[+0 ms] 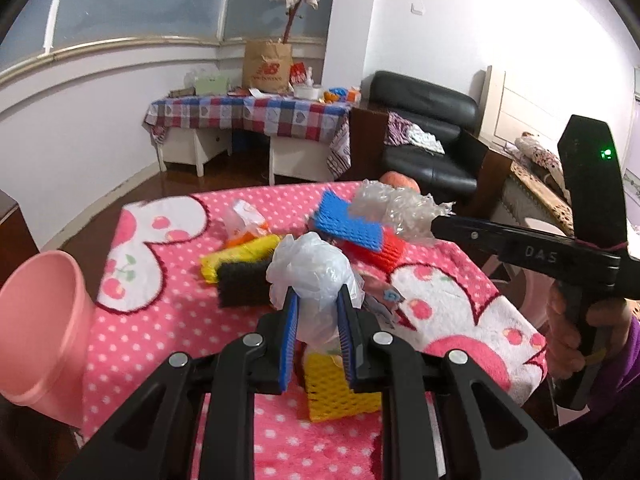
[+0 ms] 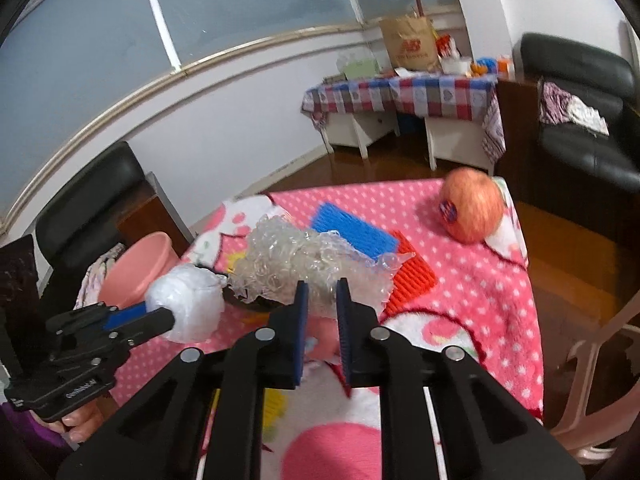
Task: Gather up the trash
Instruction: 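Close the right gripper on the clear bubble wrap beside the left gripper, then carry the white bag with the left gripper while the right carries bubble wrap to the pink bucket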
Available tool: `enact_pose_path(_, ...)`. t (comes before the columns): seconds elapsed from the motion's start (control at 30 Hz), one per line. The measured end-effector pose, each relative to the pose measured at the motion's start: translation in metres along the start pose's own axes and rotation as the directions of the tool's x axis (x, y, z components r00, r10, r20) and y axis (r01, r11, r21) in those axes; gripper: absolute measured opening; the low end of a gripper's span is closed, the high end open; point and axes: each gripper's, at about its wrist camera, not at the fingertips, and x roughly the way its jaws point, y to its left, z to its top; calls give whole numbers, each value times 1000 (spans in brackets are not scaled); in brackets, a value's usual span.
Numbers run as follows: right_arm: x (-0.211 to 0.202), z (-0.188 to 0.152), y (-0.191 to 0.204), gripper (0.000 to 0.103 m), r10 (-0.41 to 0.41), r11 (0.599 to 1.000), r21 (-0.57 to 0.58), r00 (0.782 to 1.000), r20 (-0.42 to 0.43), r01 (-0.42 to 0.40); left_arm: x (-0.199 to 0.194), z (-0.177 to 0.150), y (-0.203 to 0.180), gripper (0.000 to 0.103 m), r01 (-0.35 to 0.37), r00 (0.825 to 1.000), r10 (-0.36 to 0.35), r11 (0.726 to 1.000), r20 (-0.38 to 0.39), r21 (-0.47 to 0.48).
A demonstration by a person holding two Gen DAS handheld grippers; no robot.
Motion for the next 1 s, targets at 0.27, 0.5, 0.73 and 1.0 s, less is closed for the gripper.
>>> enact_pose_path(0.27, 11, 17, 47, 14, 72, 992, -101, 997, 12, -71, -25, 7, 24, 18, -98, 993, 101, 994, 66, -46)
enact_pose_path(0.5, 39, 28, 102, 14, 169, 970, -174, 985, -18, -170, -53, 4, 65, 18, -223, 968, 234, 968, 94, -115)
enact_pose_path(0.73, 72, 34, 158, 14, 259, 932, -243, 964, -67, -267, -77, -4, 113, 18, -364, 921, 382, 914, 80, -179)
enact_pose_path(1.0, 113, 32, 214, 14, 322, 881, -319, 937, -139, -350, -92, -23, 165, 18, -475, 867, 497, 840, 22, -264)
